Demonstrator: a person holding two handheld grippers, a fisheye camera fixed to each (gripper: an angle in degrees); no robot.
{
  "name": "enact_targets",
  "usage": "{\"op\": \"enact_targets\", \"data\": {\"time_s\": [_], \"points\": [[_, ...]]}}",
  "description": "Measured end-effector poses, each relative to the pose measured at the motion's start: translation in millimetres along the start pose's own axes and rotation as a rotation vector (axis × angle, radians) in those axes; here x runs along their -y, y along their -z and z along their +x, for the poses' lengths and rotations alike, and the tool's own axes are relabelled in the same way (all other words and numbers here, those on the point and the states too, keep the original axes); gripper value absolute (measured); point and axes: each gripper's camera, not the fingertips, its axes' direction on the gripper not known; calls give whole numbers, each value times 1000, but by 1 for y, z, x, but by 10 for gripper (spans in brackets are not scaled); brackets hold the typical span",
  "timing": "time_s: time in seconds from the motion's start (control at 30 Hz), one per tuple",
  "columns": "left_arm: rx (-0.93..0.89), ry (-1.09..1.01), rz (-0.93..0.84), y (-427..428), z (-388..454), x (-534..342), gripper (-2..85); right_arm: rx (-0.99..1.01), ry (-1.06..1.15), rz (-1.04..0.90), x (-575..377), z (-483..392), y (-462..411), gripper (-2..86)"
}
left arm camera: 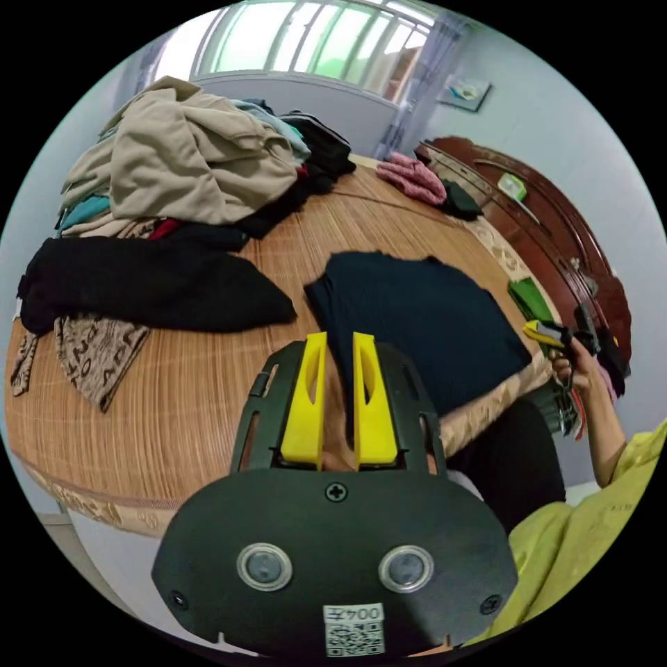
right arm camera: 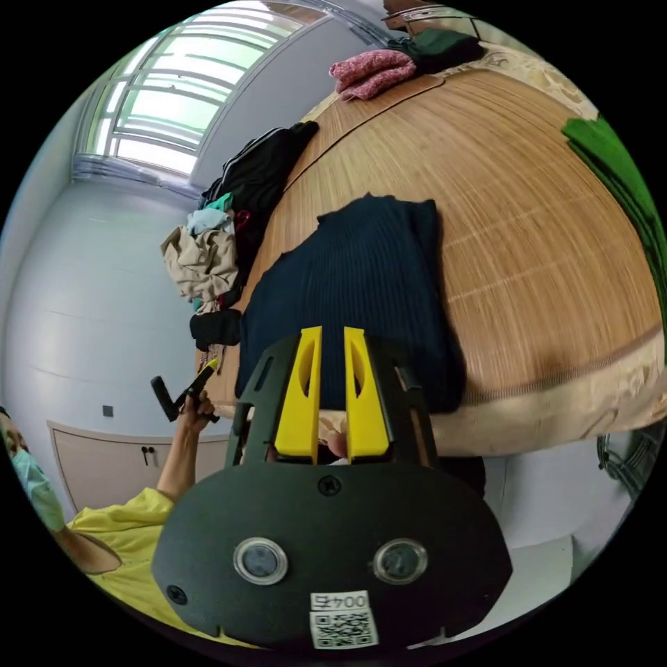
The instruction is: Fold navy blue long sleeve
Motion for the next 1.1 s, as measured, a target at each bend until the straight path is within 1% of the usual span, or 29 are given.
{"op": "enact_targets", "data": {"time_s": [0.03, 0.17, 0.23, 0.3, 0.33, 0.43, 0.53, 0.63, 0.77, 0.87, 0.93, 1.03, 1.1], "points": [[0, -20, -8, 1, 5, -7, 65, -28, -7, 24, -17, 1, -2, 63], [86, -212, -61, 5, 36, -45, 82, -37, -3, 79, -58, 1, -2, 68], [115, -252, -82, 3, 41, -56, 87, -109, 79, 123, -80, -6, 5, 76], [98, -271, -102, 2, 44, -66, 90, -180, 174, 153, -95, -11, 14, 78], [90, -274, -105, 2, 44, -67, 90, -225, 231, 144, -103, -13, 18, 80], [47, -279, -119, 0, 44, -72, 93, -280, 393, 132, -121, -13, 25, 101], [33, -290, -135, -2, 45, -73, 95, -365, 511, 46, -130, -6, 21, 114], [35, -318, -169, -4, 50, -71, 97, -408, 582, -22, -134, 1, 10, 113], [-9, -305, -192, -5, 52, -66, 98, -441, 662, -70, -139, -1, -4, 101], [-1, -331, -214, -6, 60, -63, 96, -432, 727, -107, -142, -7, -16, 96], [-6, -347, -225, -5, 65, -61, 93, -468, 778, -156, -144, -14, -28, 87], [-18, -357, -248, -5, 72, -56, 75, -527, 814, -202, -145, -22, -40, 55], [8, -365, -262, -3, 75, -53, 48, -544, 816, -217, -146, -25, -45, 41]]}}
